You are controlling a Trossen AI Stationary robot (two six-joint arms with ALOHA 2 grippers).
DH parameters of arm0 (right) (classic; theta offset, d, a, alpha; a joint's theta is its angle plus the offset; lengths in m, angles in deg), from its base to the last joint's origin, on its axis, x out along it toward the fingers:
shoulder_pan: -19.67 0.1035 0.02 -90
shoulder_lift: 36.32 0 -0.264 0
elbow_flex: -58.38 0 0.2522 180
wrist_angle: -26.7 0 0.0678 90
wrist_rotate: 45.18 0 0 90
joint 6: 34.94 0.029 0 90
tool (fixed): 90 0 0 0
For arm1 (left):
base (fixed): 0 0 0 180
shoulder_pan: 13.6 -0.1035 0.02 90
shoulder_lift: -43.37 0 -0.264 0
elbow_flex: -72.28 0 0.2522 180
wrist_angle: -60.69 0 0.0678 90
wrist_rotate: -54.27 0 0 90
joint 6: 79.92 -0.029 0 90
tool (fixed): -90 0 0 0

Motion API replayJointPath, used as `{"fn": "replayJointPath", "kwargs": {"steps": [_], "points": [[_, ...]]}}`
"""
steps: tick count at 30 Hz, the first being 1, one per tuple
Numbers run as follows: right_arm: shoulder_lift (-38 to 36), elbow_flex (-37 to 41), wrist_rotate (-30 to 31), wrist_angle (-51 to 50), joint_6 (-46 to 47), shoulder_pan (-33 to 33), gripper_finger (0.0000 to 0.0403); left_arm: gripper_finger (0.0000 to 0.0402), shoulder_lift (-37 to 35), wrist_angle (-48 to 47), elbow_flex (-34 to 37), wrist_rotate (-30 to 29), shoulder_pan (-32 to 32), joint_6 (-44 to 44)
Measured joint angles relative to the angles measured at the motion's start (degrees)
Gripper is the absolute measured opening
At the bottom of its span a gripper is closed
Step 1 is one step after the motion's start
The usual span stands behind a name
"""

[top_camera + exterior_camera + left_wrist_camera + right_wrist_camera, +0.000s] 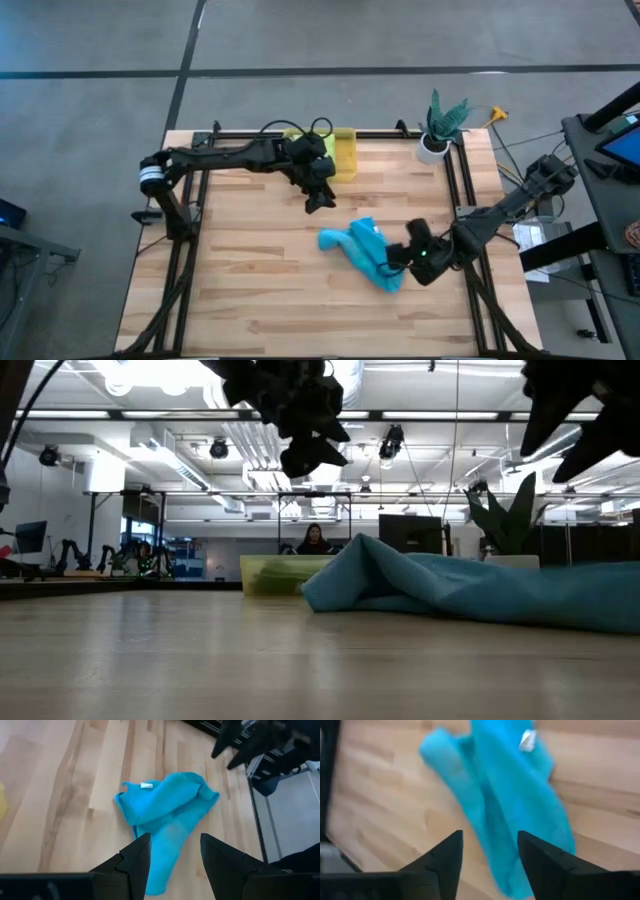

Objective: Fold microfiber towels
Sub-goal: Fold the blue microfiber cloth

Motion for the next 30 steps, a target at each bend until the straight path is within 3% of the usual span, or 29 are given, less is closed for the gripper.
{"fn": "replayJointPath", "kwargs": {"steps": [3, 7, 12, 15, 17, 22, 26, 30], "points": [[-1.84, 0.52, 3.08, -4.90, 7.10, 0.57, 0.0204, 0.0157, -1.62, 0.03, -0.11, -0.03, -0.03, -0.03], [-2.63, 6.33, 0.64, -6.43, 11.26, -0.96, 0.0213, 0.0157, -3.74, 0.85, -0.22, -0.40, -0.04, -0.17], [-2.77, 15.44, -9.29, 14.04, 10.97, -3.40, 0.0204, 0.0157, -4.72, 0.00, -0.22, -0.60, -0.07, -0.15], [-2.17, 18.79, -9.79, 27.45, 12.83, -3.55, 0.0198, 0.0157, -5.03, 0.00, -0.31, -0.60, -0.07, -0.37], [-2.08, 19.82, -9.39, 30.37, 13.63, -4.00, 0.0196, 0.0157, -5.03, -0.04, -0.28, -0.82, -0.07, -1.16], [-2.19, 19.60, -8.07, 24.74, 12.28, -6.27, 0.0194, 0.0157, -5.03, -0.06, 0.34, -2.09, -0.25, -3.16], [-2.10, 19.10, -7.30, 21.69, 9.44, -9.11, 0.0194, 0.0157, -4.67, -1.29, 1.29, -2.10, -1.03, 0.47], [-2.26, 16.85, -3.58, 22.39, 0.48, -12.21, 0.0194, 0.0157, -4.07, -6.11, 2.94, -2.08, -1.48, 0.81]]}}
